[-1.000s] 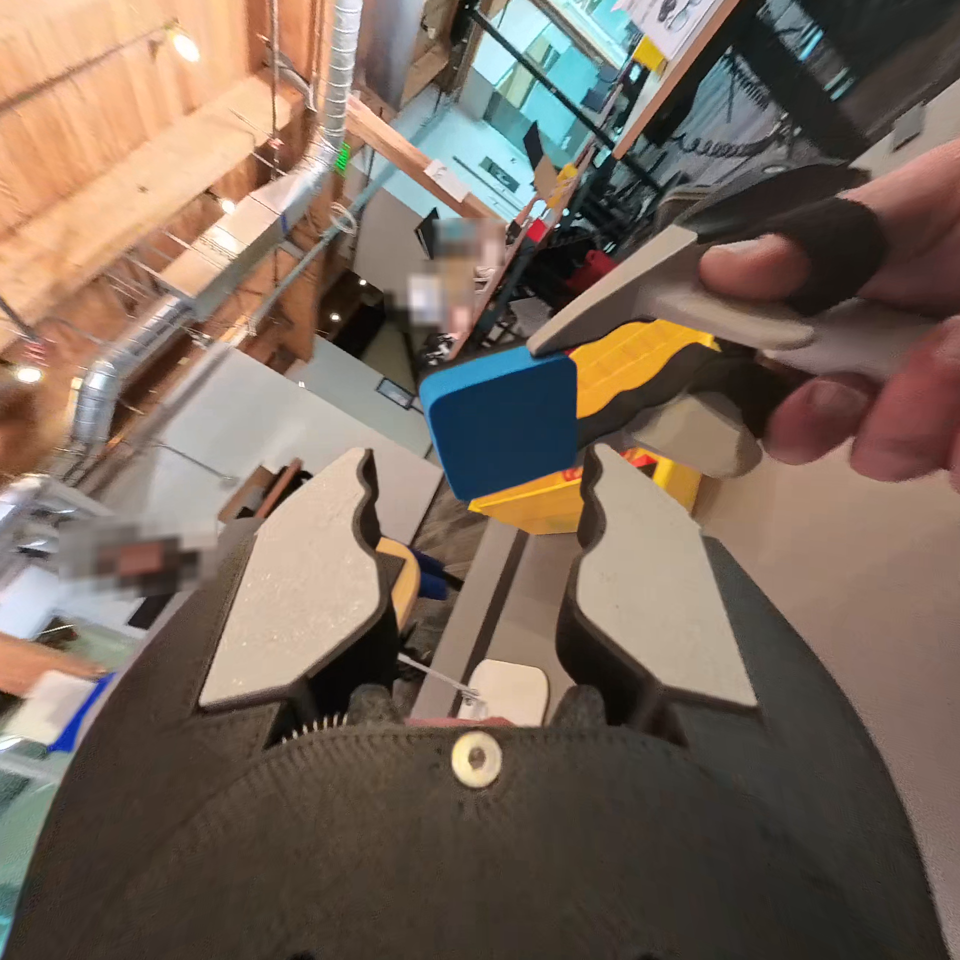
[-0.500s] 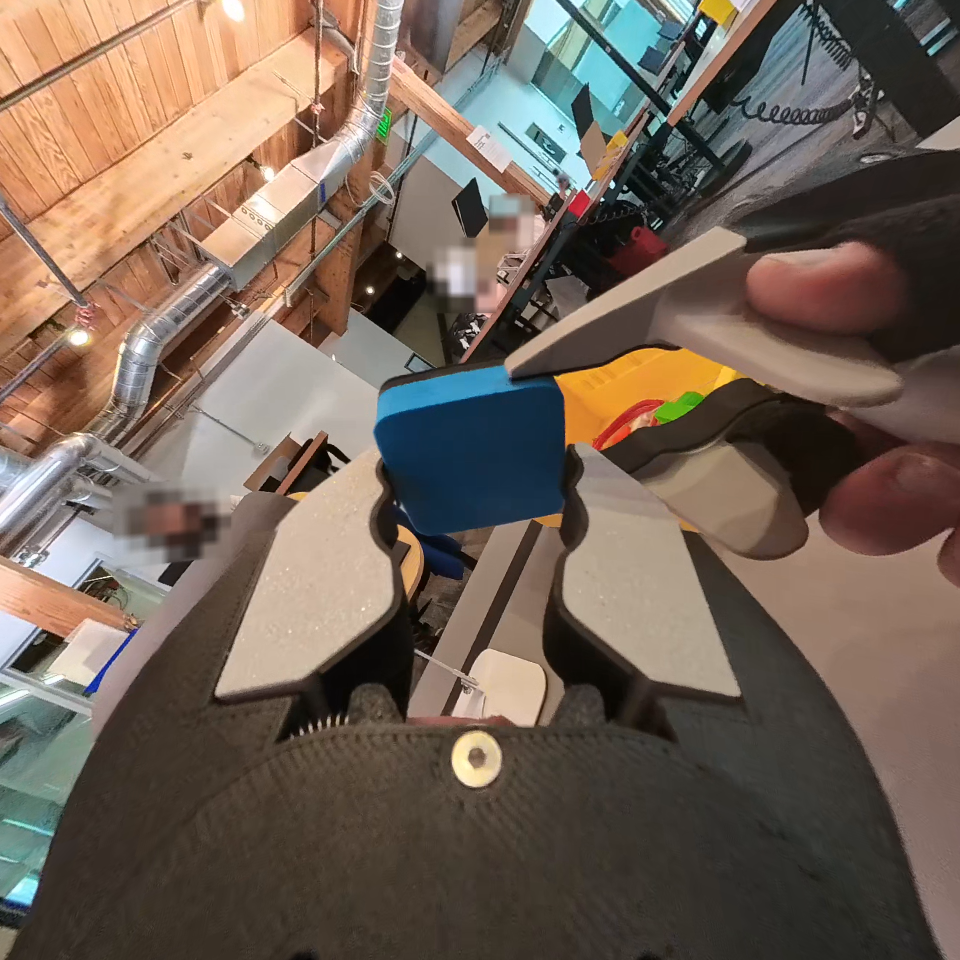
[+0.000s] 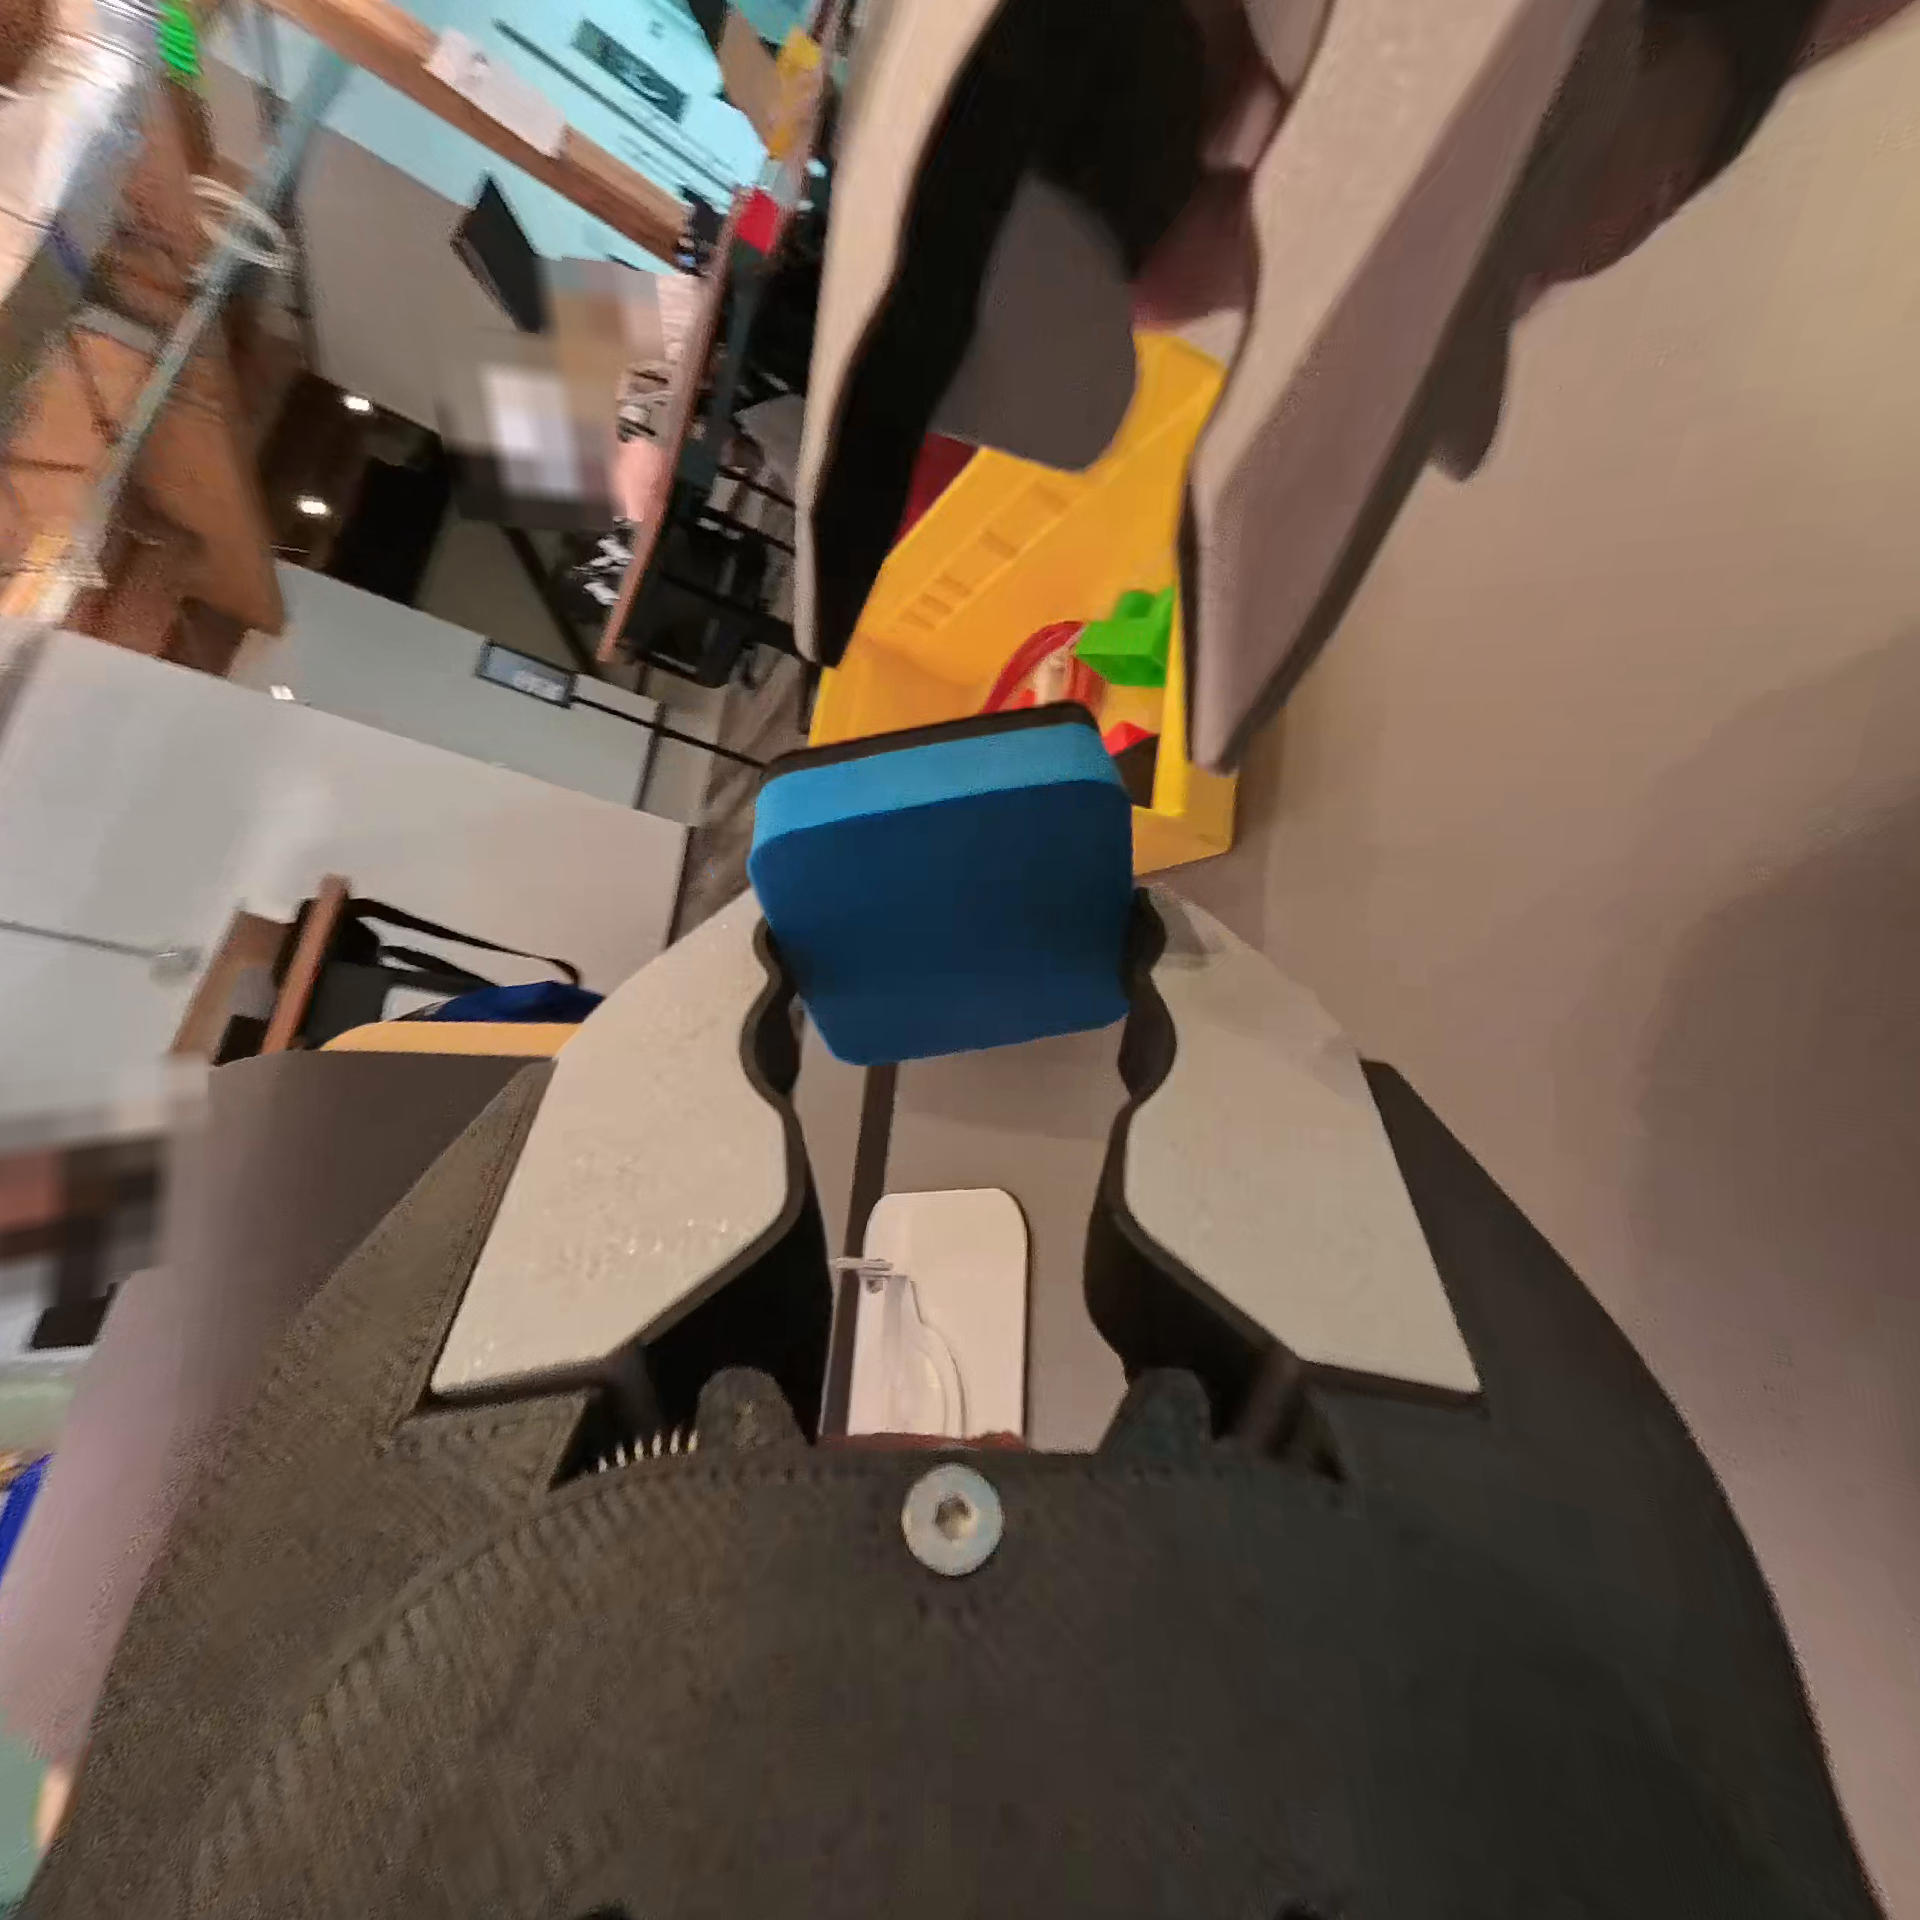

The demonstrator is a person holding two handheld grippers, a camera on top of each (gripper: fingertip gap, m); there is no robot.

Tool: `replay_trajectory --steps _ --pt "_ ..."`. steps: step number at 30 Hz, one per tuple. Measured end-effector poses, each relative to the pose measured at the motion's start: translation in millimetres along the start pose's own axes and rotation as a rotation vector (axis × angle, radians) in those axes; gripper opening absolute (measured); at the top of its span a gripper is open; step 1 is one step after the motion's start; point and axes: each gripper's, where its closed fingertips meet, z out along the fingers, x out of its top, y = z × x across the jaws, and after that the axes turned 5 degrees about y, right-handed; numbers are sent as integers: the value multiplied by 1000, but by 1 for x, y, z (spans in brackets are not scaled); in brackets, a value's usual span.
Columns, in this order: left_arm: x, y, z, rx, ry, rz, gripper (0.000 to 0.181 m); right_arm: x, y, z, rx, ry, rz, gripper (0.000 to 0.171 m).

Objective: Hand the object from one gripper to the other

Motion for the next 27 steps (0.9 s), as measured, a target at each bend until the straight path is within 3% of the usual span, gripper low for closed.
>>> replay_trajectory --steps 5,8,15,27 --pt "-2 6 -2 -127 -19 -6 60 -6 -4 4 73 -176 -374 68" --pt "-2 14 -2 -195 -26 -10 60 -14 -9 8 124 -264 -497 67" --pt "-3 26 0 -260 -55 21 60 -27 -13 11 182 -348 -563 52" --pt "0 28 1 -245 -4 4 62 -27 -12 7 160 -316 -453 51"
